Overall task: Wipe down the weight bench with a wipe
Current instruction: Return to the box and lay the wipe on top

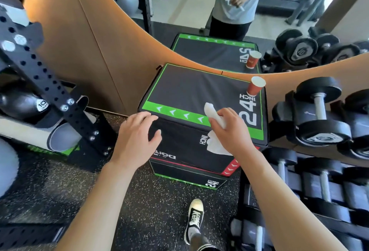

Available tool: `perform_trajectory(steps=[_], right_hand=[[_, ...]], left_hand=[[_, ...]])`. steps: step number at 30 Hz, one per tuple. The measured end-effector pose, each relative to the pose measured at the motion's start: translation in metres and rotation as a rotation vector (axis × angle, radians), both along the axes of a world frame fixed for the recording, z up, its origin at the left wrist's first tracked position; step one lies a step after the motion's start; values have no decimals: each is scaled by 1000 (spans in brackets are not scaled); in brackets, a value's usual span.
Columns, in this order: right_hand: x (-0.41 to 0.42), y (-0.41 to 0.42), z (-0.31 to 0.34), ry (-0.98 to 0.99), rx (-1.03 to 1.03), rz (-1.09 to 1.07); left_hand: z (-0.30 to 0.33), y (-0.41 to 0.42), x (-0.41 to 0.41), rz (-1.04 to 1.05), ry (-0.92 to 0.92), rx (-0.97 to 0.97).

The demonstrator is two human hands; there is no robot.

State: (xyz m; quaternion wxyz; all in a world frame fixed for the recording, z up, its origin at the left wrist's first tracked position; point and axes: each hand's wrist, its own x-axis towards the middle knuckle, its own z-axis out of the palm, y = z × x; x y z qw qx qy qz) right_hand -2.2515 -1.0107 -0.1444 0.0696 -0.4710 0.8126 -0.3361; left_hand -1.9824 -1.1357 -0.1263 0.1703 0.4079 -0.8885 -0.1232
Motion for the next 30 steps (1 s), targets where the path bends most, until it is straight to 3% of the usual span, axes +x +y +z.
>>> perform_trajectory(steps=[18,30], right_hand=[[-180,-108,-67,-98,2,-87],[-167,-158,-139,-113,176,-73]], left_hand=[[-26,-140,-186,-126,-118,-104],[-85,-166,-223,-233,-225,62]])
